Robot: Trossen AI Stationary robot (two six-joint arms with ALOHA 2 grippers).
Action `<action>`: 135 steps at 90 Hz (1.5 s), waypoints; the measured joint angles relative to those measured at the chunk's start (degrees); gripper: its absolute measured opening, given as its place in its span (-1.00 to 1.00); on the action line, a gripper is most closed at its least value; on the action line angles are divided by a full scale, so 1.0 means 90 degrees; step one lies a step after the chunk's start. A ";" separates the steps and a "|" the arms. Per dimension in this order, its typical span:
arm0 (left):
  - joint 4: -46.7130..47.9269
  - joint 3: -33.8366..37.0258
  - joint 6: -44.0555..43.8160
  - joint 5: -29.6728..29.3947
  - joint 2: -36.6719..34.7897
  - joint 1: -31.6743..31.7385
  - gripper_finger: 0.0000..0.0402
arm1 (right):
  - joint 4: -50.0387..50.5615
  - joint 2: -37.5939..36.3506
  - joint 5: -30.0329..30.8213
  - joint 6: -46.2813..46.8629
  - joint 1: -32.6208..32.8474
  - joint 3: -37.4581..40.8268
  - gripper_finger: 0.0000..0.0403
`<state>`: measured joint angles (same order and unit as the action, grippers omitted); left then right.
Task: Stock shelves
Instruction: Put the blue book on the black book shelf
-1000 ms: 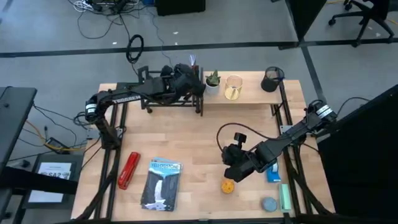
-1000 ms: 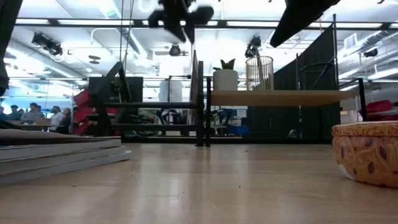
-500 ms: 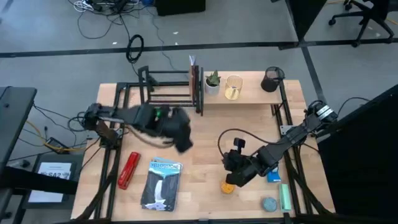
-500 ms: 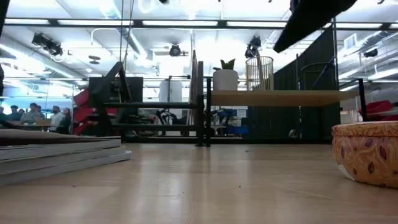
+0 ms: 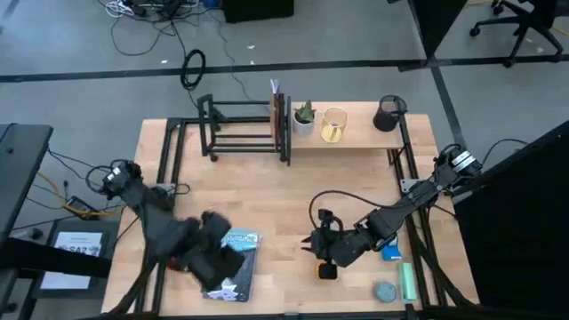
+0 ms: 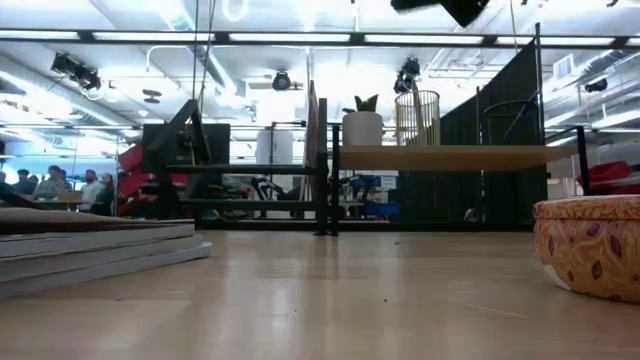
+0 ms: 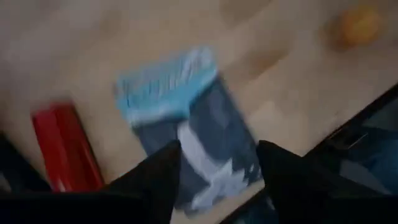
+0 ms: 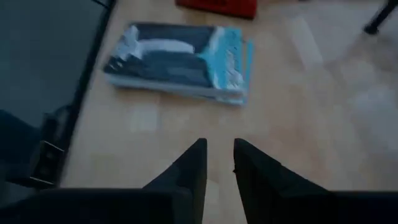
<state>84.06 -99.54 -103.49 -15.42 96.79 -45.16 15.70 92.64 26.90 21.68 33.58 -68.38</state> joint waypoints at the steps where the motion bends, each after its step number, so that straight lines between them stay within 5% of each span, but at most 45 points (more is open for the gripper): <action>1: -0.0106 0.0108 -0.0124 0.0037 0.0000 -0.0058 0.03 | -0.0018 0.0000 -0.0012 -0.0014 0.0000 0.0000 -0.74; 22: -0.2565 0.2161 -0.1838 0.0360 -0.0002 -0.0921 0.14 | -0.0470 0.0002 -0.0812 -0.0132 -0.0099 0.0000 -0.74; 42: -0.3034 0.3311 -0.2445 0.0228 -0.0012 -0.1251 0.14 | -0.1007 0.0158 -0.1241 0.0017 -0.0269 -0.0005 -0.74; 56: -0.3403 0.3933 -0.2551 0.0071 -0.0012 -0.1293 0.14 | -0.2071 0.1002 -0.2035 0.0103 -0.0412 -0.0007 -0.74; 97: -0.4323 0.4825 -0.2719 -0.0666 -0.0010 -0.1276 0.14 | -0.2952 0.3523 -0.2905 0.0802 -0.0873 -0.1264 -0.84; 135: -0.4977 0.4981 -0.2647 -0.1416 0.0094 -0.1106 0.14 | -0.2592 0.4082 -0.3340 0.0704 -0.1425 -0.2055 -0.90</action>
<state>39.26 -54.72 -127.31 -28.16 97.64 -55.11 -7.63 129.38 -3.16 28.02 20.76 -86.87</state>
